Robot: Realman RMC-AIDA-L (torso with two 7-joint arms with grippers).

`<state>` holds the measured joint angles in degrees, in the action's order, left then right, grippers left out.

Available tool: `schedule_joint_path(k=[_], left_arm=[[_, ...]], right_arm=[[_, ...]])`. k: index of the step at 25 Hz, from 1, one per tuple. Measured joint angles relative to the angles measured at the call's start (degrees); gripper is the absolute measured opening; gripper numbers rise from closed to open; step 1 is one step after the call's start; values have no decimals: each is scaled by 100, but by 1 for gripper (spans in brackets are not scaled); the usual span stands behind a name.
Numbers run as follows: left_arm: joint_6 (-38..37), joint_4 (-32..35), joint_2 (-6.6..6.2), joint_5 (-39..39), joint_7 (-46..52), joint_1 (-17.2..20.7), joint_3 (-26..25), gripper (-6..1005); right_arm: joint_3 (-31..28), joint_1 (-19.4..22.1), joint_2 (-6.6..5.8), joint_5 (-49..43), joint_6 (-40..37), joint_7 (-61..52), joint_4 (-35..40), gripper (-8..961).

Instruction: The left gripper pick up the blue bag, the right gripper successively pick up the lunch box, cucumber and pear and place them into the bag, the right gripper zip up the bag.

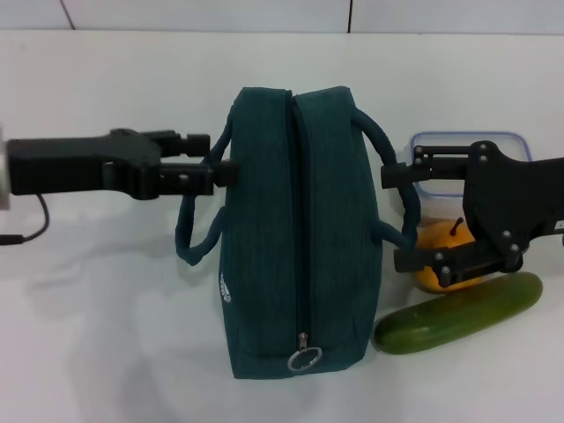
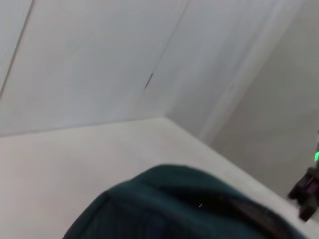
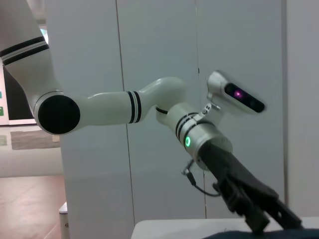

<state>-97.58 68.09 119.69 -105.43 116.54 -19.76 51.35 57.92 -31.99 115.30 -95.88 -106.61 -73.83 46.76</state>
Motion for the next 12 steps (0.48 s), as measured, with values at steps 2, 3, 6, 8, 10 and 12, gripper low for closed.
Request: schedule_joint_path(k=[2, 3, 6, 8, 10, 12], left_arm=[[158, -34, -12, -113, 74, -10, 168, 890], [219, -44, -16, -179, 117, -21, 219, 890], [272, -96, -19, -273, 148, -77, 256, 890], [289, -187, -20, -279, 139, -128, 253, 889], [306, -311, -28, -261, 139, -191, 236, 889], [306, -384, -37, -246, 175, -253, 221, 888]], right_arm=[[0, 0, 0, 0, 0, 0, 0, 841], [0, -1, 0, 0, 0, 0, -1, 841], [5, -1, 0, 1, 14, 0, -25, 841], [8, 2, 1, 0, 19, 0, -28, 841], [9, 23, 1, 0, 8, 0, -22, 841], [9, 39, 0, 1, 2, 0, -18, 841]])
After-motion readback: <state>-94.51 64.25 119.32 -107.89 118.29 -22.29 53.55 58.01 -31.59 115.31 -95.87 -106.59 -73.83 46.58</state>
